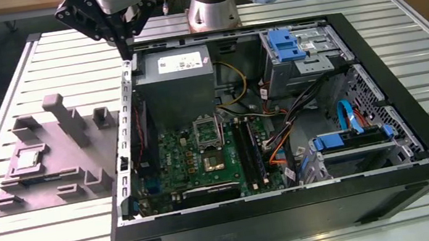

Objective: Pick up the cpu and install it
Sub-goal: 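Reach for the cpu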

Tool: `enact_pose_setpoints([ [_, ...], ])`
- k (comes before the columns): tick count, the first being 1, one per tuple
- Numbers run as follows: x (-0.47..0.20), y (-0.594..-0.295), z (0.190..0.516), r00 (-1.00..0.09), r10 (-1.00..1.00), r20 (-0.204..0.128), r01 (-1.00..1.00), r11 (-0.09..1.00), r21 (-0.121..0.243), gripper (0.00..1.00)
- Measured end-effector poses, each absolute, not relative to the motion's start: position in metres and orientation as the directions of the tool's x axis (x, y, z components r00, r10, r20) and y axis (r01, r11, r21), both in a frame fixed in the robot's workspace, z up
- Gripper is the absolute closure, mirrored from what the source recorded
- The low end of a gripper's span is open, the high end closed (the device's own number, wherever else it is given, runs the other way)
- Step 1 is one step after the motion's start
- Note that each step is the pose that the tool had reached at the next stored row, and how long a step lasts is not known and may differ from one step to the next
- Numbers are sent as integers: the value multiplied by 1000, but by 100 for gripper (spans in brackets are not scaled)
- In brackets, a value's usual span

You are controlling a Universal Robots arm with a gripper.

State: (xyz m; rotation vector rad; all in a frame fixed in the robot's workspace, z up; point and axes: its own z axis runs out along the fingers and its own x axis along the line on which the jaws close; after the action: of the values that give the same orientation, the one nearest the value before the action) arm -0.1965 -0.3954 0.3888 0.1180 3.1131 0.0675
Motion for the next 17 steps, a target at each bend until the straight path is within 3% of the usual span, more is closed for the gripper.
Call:
enact_pose_setpoints([
  [17, -202, -395, 389, -997, 76, -24, 75, 996, 44, 89],
])
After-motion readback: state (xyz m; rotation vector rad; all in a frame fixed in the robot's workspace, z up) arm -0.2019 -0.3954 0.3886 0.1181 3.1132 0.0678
